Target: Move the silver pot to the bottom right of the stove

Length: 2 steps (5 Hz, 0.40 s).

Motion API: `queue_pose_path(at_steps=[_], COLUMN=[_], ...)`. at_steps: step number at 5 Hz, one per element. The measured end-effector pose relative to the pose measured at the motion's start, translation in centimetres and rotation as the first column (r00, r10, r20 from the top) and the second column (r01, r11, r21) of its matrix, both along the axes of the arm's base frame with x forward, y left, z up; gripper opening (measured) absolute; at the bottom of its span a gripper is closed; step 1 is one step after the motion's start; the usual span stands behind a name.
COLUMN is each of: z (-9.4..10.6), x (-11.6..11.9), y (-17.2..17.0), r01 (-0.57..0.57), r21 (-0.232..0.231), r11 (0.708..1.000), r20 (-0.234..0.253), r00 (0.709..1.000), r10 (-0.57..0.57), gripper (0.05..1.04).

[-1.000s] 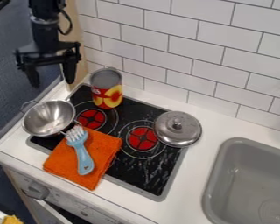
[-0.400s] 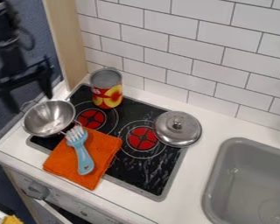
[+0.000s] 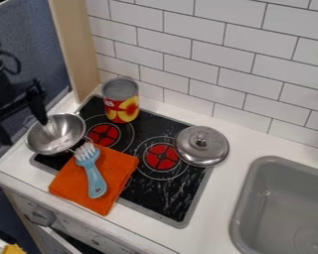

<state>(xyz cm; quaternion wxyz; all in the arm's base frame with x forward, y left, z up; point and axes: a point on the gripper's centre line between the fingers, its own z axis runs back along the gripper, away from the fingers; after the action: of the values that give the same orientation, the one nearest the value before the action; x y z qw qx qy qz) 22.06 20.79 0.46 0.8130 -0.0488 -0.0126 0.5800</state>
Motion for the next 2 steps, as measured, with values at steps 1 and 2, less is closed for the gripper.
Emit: queue_pose_path(at_steps=[1,2], z=[-2.0,-3.2], x=[-0.2,0.1], y=[0.0,0.0], r01=[-0.028,-0.041], r21=[0.005,0.015], r11=[1.000,0.999], r20=[-0.007,-0.010], r00=[1.000,0.999], r10=[0.028,0.041], gripper=[1.000,1.000])
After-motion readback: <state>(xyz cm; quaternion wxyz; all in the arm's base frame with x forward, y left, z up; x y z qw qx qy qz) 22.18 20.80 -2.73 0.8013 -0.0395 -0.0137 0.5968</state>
